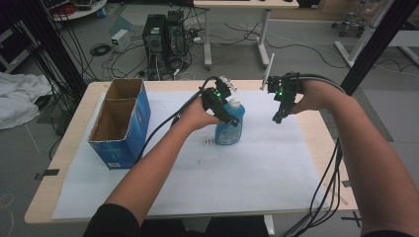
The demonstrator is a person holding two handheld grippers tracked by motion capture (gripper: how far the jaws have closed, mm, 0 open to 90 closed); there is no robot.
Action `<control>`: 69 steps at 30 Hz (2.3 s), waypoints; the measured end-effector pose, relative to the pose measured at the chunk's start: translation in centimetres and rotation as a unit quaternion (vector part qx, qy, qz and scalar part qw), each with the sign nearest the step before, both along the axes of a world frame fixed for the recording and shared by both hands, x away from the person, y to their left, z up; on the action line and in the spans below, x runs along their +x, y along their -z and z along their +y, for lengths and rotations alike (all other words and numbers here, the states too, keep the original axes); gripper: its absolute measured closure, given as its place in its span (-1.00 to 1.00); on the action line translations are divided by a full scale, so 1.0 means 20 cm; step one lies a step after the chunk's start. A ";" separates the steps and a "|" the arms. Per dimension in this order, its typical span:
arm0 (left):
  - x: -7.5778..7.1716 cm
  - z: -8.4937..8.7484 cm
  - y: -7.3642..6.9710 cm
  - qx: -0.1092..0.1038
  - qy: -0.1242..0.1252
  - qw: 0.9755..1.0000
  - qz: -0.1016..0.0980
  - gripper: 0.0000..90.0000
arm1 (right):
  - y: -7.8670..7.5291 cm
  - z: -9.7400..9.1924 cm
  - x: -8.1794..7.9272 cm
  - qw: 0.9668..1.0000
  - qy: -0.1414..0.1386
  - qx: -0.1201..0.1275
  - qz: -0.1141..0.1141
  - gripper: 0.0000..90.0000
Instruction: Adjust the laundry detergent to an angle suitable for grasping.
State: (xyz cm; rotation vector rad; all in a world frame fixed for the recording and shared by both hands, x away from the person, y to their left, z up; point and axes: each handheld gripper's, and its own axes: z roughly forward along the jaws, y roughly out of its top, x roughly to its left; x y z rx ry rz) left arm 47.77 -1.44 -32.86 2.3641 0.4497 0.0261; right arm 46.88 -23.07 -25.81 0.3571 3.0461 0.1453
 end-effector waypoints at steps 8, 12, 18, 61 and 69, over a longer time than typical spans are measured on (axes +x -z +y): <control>0.00 -0.03 0.02 0.009 0.003 1.000 -0.001 -0.96 | 0.00 0.00 0.01 1.000 0.000 0.001 0.001 -0.74; 0.00 -0.04 0.03 0.010 0.002 1.000 -0.004 -0.96 | 0.00 -0.01 0.00 1.000 0.004 -0.003 0.001 -0.74; 0.00 -0.04 0.03 0.013 0.002 1.000 -0.007 -0.86 | 0.01 -0.02 0.01 1.000 0.006 0.000 0.000 -0.74; -0.03 -0.07 0.03 0.023 0.022 0.999 -0.037 -0.14 | 0.01 -0.03 0.02 1.000 0.010 -0.002 0.002 -0.74; -0.04 -0.08 0.02 0.037 0.019 0.998 -0.049 -0.09 | 0.02 -0.02 0.02 1.000 0.011 -0.004 0.005 -0.74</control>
